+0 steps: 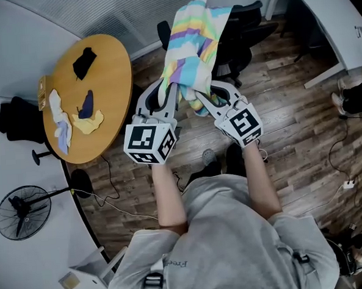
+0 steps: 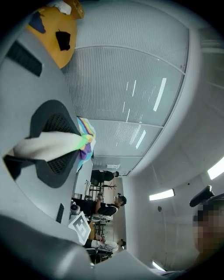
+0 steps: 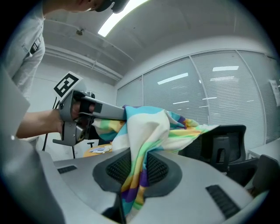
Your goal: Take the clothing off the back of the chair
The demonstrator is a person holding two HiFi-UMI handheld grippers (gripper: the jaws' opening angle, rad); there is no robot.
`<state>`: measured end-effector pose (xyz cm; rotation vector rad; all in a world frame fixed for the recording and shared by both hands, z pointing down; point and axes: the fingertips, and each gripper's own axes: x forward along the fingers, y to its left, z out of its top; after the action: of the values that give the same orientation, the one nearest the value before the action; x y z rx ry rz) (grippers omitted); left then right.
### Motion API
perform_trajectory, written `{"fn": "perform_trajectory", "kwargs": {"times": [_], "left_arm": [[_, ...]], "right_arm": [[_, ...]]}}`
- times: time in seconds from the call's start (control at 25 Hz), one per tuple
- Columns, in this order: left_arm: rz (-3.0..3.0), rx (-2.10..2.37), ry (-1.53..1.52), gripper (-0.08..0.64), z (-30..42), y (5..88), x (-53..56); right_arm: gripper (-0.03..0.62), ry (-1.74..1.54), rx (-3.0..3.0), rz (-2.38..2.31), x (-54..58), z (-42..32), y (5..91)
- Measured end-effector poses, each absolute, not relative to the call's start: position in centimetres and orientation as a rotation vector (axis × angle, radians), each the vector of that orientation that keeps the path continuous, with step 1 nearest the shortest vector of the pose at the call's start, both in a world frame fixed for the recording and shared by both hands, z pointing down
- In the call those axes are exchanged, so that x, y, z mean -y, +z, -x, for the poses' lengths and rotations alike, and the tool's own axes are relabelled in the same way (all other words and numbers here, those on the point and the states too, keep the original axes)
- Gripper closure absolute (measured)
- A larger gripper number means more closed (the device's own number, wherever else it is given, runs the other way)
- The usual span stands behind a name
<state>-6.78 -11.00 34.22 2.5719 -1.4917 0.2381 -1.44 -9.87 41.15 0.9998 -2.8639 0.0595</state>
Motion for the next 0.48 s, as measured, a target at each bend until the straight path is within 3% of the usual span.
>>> {"fn": "perform_trajectory", "kwargs": {"times": [0.48], "left_arm": [[-2.457, 1.633, 0.208, 0.483, 15.0, 35.0, 6.0]], "right_arm": [[0.511, 0.021, 2.92, -0.563, 2.7, 11.5, 42.1]]}}
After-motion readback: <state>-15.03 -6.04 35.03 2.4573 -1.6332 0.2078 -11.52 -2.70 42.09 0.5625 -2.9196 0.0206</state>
